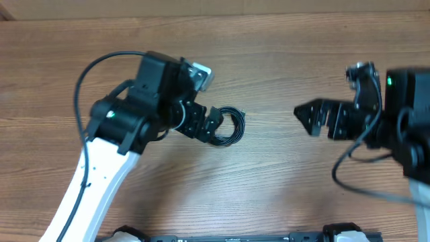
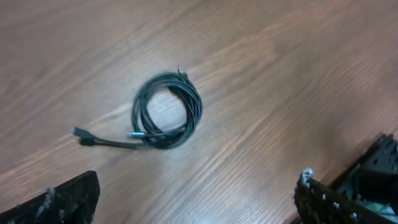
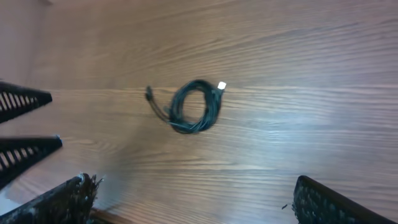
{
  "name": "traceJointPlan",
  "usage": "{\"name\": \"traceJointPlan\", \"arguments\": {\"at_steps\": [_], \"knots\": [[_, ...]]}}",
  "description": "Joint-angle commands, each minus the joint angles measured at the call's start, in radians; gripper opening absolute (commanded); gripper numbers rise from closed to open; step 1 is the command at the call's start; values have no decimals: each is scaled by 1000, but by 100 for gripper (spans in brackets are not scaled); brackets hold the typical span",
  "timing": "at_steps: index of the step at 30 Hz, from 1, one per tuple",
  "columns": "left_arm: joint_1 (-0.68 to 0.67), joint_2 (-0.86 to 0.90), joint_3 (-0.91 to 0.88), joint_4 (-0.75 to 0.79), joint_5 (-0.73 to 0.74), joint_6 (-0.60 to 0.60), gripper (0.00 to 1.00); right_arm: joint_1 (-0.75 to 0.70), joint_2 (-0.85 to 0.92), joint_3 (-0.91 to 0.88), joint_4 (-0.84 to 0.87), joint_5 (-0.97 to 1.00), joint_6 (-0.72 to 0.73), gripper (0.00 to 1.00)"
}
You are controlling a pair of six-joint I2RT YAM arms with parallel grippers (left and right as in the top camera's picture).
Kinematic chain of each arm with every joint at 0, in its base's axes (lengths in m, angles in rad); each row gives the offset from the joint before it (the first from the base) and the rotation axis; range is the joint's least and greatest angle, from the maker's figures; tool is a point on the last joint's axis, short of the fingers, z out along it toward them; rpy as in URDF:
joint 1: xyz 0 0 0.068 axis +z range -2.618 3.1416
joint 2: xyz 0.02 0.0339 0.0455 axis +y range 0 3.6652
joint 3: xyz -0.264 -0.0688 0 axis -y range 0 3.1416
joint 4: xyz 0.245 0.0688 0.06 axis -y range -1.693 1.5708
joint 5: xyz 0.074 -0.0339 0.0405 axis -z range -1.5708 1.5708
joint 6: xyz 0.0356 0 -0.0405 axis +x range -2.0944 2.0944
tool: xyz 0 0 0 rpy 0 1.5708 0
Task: Untangle cables
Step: 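Reach the left gripper down onto the coiled black cables and grasp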
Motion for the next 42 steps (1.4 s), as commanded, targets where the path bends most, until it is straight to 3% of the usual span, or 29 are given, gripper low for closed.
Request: {"name": "traceJointPlan", "arguments": {"at_steps": [1,4,7,9,11,16,20,30,42], "knots": [[-7,61,20,0,51,14,99,3,62,67,2,58,-38,100],[-13,126,20,10,59,-26,72,3,101,66,16,41,-35,100],[-34,200,20,17,-9,-161,62,0,134,66,27,81,-20,100],[-60,250,20,30,-70,-247,59,-30,157,66,26,184,129,100],[-90,296,20,46,-129,-328,57,-66,175,66,24,239,189,100],[-161,414,20,96,-182,-469,54,-154,214,66,24,249,179,95],[-193,511,20,156,-192,-545,43,-159,237,66,23,250,142,95],[-218,683,20,252,-224,-560,37,-159,280,65,20,251,142,95],[-223,713,20,298,-255,-578,32,-159,295,64,13,250,142,95]]}}
